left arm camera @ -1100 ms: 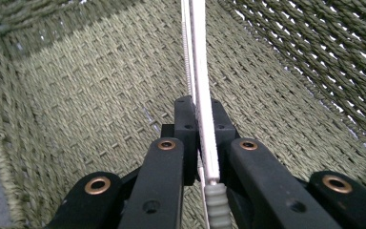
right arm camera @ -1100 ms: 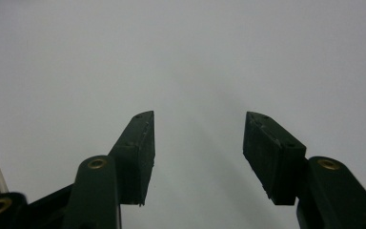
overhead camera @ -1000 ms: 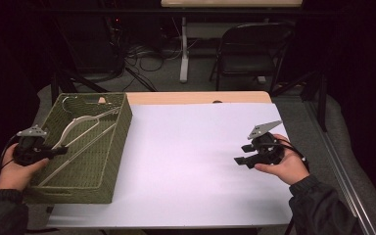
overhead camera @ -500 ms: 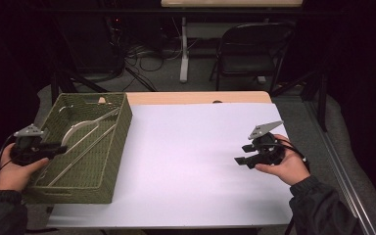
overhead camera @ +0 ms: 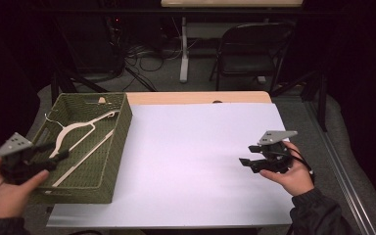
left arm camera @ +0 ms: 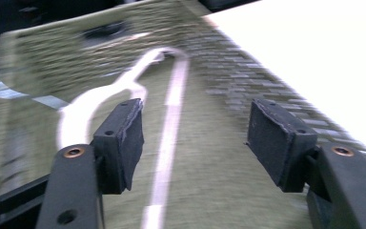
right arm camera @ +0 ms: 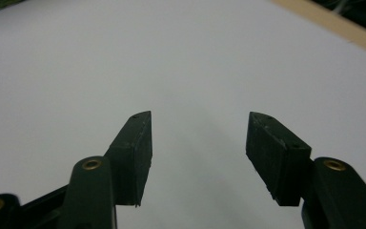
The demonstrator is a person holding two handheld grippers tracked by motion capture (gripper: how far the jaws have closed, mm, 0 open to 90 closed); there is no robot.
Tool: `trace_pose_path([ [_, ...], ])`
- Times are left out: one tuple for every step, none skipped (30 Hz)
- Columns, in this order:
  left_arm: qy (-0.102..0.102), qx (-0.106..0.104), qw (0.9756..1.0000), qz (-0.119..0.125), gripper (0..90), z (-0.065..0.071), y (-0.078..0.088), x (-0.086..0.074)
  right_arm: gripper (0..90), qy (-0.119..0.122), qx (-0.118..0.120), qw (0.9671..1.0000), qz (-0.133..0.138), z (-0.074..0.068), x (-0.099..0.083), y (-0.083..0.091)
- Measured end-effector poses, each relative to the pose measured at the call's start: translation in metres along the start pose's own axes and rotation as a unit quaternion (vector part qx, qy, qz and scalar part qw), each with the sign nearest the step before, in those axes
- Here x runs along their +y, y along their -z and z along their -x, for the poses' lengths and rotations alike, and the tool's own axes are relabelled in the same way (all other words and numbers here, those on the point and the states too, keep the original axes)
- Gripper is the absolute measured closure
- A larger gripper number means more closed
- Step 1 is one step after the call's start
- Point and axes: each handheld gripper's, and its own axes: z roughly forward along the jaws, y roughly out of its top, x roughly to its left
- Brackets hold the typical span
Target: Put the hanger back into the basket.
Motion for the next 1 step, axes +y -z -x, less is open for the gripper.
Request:
trace_pose_path([
  [0.0,0.0,1.0,0.0,36.7,0.0,0.0,0.0,41.5,0.0,-0.022,0.9996,0.017,-0.0005,-0.0043,0.005],
])
